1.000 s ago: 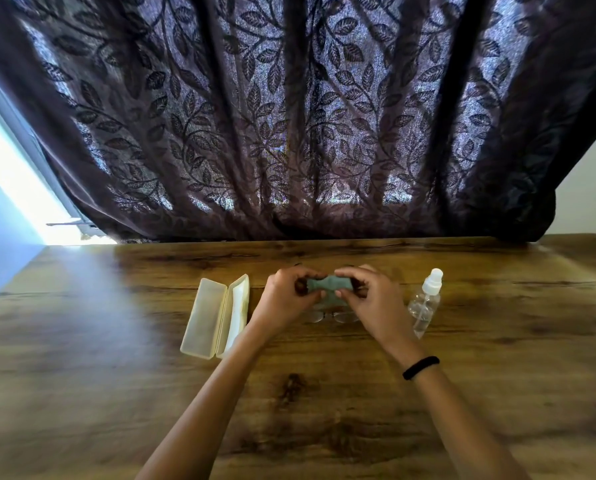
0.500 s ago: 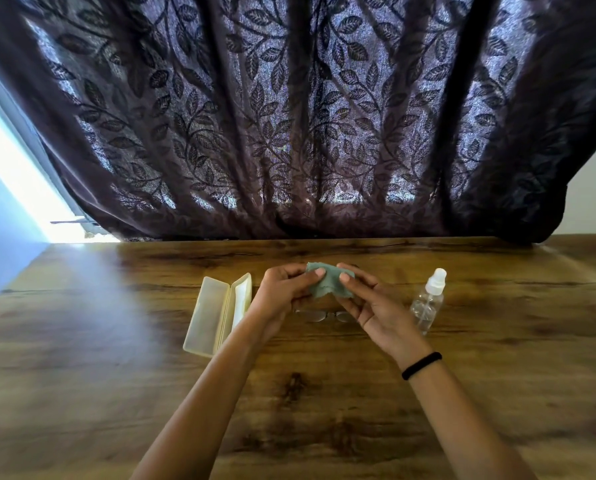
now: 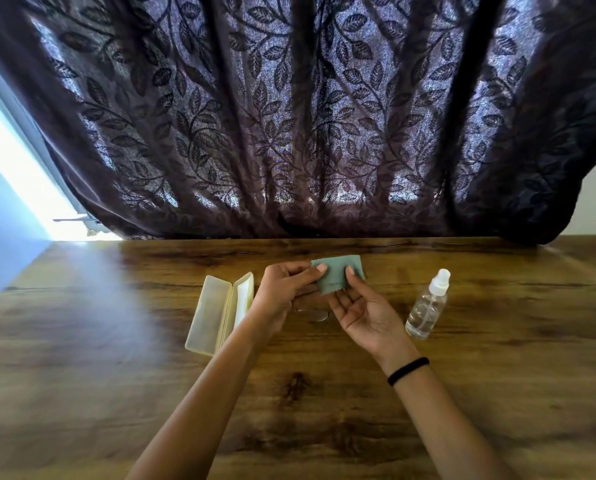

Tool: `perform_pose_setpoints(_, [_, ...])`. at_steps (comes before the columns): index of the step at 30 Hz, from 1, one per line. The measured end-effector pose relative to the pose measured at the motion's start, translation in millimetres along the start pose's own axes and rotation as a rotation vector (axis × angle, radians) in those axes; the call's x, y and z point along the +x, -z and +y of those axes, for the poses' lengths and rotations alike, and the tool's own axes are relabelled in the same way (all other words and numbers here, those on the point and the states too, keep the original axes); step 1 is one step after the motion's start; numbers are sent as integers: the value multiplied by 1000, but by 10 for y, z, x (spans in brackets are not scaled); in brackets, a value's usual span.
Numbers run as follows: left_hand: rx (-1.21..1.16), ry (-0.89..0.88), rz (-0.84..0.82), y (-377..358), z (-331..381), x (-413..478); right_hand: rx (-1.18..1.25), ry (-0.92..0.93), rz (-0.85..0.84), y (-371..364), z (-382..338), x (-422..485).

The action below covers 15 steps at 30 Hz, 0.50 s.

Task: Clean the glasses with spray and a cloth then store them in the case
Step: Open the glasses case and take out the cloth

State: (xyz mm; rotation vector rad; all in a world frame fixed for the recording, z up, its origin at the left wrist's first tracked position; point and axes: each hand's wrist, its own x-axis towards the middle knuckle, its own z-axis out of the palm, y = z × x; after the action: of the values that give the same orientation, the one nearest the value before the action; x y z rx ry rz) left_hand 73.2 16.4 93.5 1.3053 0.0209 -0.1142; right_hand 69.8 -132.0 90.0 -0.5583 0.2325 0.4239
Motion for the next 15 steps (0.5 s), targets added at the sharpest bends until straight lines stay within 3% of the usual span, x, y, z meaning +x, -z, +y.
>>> perform_pose_setpoints(3, [140, -50, 53, 102, -6, 37, -34, 45, 28, 21, -95, 17])
perform_pose_setpoints(7, [926, -293, 172, 322, -43, 117, -48, 59, 64, 72, -170, 3])
perform_pose_setpoints(11, [1364, -394, -24, 497, -98, 150, -46, 52, 70, 83, -170, -2])
perform_pose_setpoints(15, [1529, -587, -198, 542, -193, 95, -47, 48, 73, 83, -159, -6])
